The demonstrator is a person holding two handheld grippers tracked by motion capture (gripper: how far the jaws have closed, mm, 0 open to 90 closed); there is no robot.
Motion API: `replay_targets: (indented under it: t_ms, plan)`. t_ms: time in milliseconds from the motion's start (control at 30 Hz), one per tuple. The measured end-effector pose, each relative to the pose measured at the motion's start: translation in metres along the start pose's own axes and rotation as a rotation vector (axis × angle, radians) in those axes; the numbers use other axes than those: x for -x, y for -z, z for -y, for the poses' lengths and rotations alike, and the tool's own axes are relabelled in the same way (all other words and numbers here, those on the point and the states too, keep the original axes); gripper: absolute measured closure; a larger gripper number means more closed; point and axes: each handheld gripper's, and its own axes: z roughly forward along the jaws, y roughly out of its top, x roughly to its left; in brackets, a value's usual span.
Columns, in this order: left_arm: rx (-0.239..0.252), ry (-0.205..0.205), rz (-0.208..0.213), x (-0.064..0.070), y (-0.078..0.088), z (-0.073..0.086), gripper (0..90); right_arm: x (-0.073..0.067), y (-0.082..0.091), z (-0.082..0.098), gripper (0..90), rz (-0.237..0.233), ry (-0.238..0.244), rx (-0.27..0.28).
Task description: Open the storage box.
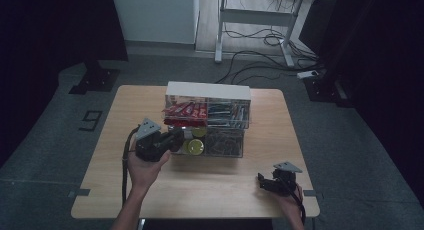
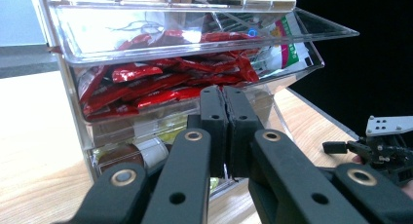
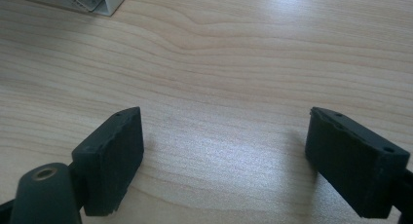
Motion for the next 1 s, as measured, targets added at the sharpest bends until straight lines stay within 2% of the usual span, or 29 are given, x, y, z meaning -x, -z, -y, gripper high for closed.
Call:
replay_targets:
  t_ms: [133,400,1000]
  plan:
    - [-0.001,0.012,0.009,-0.001,-0.002,-0.003,88.3,0.000,0.000,0.000,14.3,0.004,-0.005,0.000]
    - [-0.013,0.006,0.012,-0.001,-0.007,-0.010,88.4,0.000,0.000,0.000,14.3,0.005,-0.003,-0.002]
    - [-0.045,0.029,0.023,-0.008,-0.025,-0.017,88.5,0.001,0.000,0.000,14.3,0.009,-0.008,-0.002]
